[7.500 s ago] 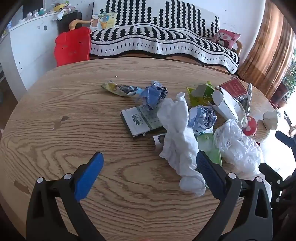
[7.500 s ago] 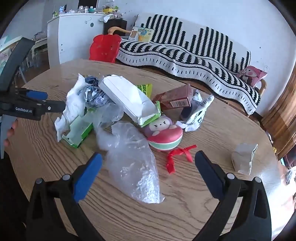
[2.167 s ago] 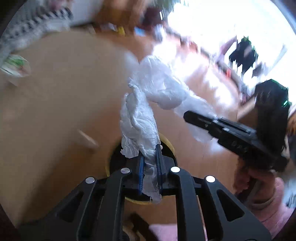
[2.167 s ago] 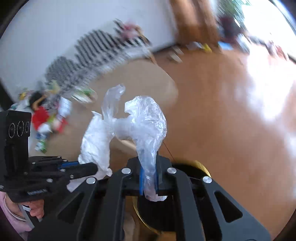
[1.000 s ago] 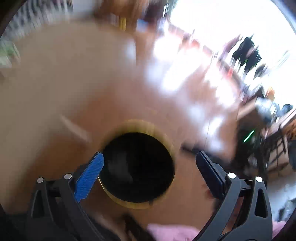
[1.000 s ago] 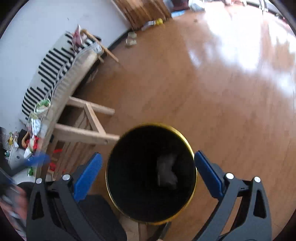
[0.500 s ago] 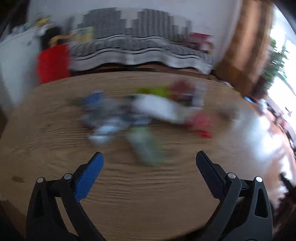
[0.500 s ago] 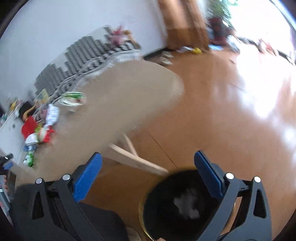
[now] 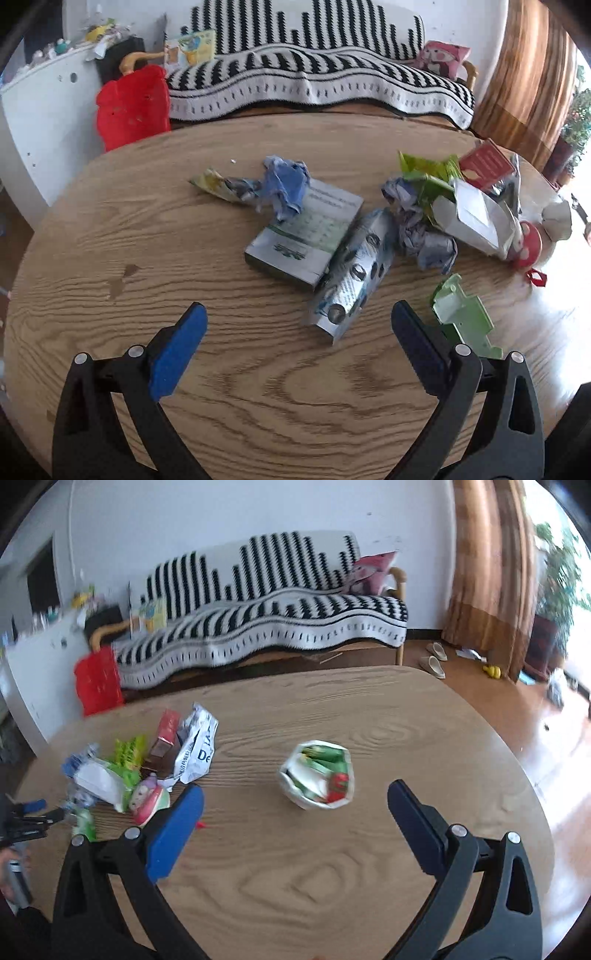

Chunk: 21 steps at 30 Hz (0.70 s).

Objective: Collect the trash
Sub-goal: 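Return both tools to the table over the remaining trash, then grasp the white-green snack bag with the right tool while the left tool grasps the silver foil wrapper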

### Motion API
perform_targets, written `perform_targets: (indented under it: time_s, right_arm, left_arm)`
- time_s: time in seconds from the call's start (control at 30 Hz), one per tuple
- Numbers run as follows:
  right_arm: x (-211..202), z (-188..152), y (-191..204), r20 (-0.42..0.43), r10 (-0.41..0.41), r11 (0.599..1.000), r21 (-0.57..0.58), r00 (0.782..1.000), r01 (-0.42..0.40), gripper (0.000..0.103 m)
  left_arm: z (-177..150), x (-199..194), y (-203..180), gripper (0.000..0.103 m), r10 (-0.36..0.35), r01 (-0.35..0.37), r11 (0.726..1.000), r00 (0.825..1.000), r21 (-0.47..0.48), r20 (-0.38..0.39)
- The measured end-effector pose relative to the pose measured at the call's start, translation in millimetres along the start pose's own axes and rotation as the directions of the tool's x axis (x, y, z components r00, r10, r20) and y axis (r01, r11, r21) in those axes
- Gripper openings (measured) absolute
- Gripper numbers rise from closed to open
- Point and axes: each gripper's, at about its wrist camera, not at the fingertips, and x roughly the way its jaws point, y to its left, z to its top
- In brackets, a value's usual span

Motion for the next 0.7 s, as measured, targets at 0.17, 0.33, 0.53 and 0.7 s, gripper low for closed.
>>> perform_targets:
  time_s: [0.17, 0.33, 0.53, 0.7]
  right_arm:
    - [44, 3, 20, -0.002, -0.113, 0.993, -0.040, 0.994, 0.112, 0.096]
    - [58, 6, 17, 0.019, -0.143, 0.990, -0.015, 0.990, 0.143, 0.096]
    - [77, 4, 19, -0.032, -0.085, 0.996, 0.018, 0.996, 0.086, 0.096]
    - [78, 6, 24, -0.042, -0.052, 0.998, 0.021, 0.998, 0.053, 0.096]
  left_arm:
    - [7, 10, 1, 0.097, -0.009, 0.009, 1.000, 1.000, 0.019, 0.008]
    - [11, 17, -5, 0.097, -0.042, 0.042, 0.998, 0.999, 0.043, 0.007]
    - [12, 16, -22, 0.097, -0.167, 0.167, 0.984, 0.986, 0.055, -0.011]
    - [9, 14, -38, 0.097, -0.258, 0.260, 0.964, 0.966, 0.061, -0.026]
